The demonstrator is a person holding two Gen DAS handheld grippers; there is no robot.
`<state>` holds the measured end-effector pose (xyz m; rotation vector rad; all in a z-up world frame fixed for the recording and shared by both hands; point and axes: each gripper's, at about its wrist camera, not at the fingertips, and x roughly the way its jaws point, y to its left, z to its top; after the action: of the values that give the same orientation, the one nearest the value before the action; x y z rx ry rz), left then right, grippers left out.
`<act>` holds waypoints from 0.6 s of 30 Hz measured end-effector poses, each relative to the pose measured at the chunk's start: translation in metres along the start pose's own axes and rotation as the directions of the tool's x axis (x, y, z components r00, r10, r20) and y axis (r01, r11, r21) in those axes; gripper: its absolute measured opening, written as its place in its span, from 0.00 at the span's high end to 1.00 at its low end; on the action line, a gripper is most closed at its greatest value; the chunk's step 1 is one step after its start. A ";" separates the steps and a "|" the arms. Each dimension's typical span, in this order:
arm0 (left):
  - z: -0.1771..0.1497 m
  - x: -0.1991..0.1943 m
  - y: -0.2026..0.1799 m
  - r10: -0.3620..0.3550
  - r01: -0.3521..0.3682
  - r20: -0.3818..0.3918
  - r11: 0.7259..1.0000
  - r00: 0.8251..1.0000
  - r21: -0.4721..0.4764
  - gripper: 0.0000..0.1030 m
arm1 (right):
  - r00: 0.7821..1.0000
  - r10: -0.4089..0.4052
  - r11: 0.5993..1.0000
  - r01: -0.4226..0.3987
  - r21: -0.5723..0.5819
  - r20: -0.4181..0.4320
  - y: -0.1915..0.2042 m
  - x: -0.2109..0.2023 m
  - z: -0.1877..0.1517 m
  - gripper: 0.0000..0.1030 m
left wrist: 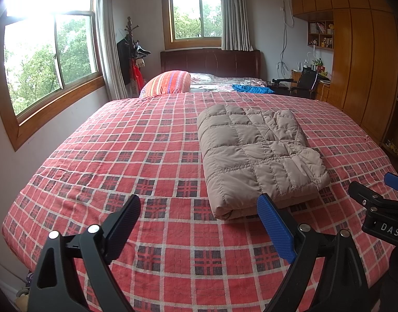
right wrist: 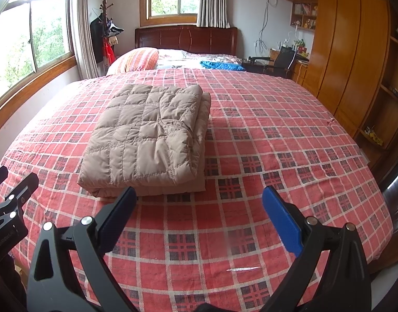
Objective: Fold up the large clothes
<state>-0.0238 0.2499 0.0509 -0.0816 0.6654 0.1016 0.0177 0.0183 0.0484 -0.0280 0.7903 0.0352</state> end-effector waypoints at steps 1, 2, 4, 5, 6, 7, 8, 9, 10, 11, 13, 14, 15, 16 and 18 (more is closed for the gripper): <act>0.000 0.000 0.000 -0.001 0.001 -0.001 1.000 1.000 0.000 0.11 | 1.000 -0.004 1.000 0.004 -0.002 0.008 0.001 -0.001 0.000 0.06; 0.000 0.000 0.000 -0.001 0.001 0.000 1.000 1.000 0.000 0.11 | 1.000 -0.010 1.000 0.010 -0.003 0.014 0.001 -0.002 0.000 0.06; 0.000 0.000 0.000 -0.002 0.002 0.001 1.000 1.000 0.001 0.11 | 1.000 -0.012 1.000 0.012 -0.006 0.029 0.002 -0.004 0.000 0.06; 0.000 0.000 0.000 -0.001 0.001 0.000 1.000 1.000 0.001 0.11 | 0.999 -0.012 1.000 0.012 -0.006 0.029 0.002 -0.004 0.000 0.06; 0.000 0.000 0.000 -0.001 0.001 0.000 1.000 1.000 0.000 0.11 | 1.000 -0.013 1.000 0.013 -0.003 0.026 0.002 -0.003 0.000 0.04; 0.000 0.000 0.000 -0.002 0.002 0.000 1.000 1.000 0.000 0.11 | 0.999 -0.024 1.000 0.024 0.000 0.023 0.002 -0.003 0.000 0.03; 0.000 0.000 0.000 -0.001 0.001 0.000 1.000 1.000 0.000 0.11 | 0.999 -0.049 0.999 0.049 -0.001 0.023 0.002 -0.004 0.000 0.03; 0.000 0.000 0.000 -0.001 0.001 0.000 1.000 1.000 0.000 0.11 | 0.995 -0.095 0.995 0.095 -0.013 0.026 0.004 -0.004 -0.001 0.03; 0.000 0.000 0.000 -0.001 0.001 0.000 1.000 1.000 0.000 0.11 | 0.990 -0.134 0.990 0.135 -0.031 0.030 0.008 -0.004 -0.002 0.03; 0.000 0.000 0.000 -0.001 0.001 0.000 1.000 1.000 0.001 0.11 | 0.990 -0.134 0.990 0.135 -0.042 0.035 0.010 -0.005 -0.003 0.03; 0.000 0.000 0.000 -0.002 0.002 -0.001 1.000 1.000 0.000 0.11 | 0.996 -0.083 0.996 0.084 -0.023 0.011 0.007 -0.005 -0.004 0.03; 0.000 0.000 0.000 -0.002 0.002 -0.001 1.000 1.000 0.000 0.11 | 0.998 -0.066 0.998 0.066 -0.014 -0.005 0.006 -0.003 -0.003 0.03; 0.000 0.000 0.000 -0.001 0.001 0.000 1.000 1.000 0.001 0.11 | 0.998 -0.064 0.998 0.064 -0.011 -0.004 0.005 -0.003 -0.003 0.03; 0.000 -0.001 0.000 0.000 0.000 0.001 1.000 1.000 0.001 0.11 | 0.998 -0.067 0.998 0.067 -0.009 -0.004 0.004 -0.003 -0.003 0.03; 0.000 0.000 0.000 0.001 -0.001 0.001 1.000 1.000 -0.001 0.11 | 0.998 -0.059 0.998 0.059 -0.007 -0.006 0.004 -0.003 -0.004 0.03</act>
<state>-0.0239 0.2500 0.0509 -0.0821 0.6641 0.1030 0.0130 0.0222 0.0479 -0.0579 0.7950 -0.0185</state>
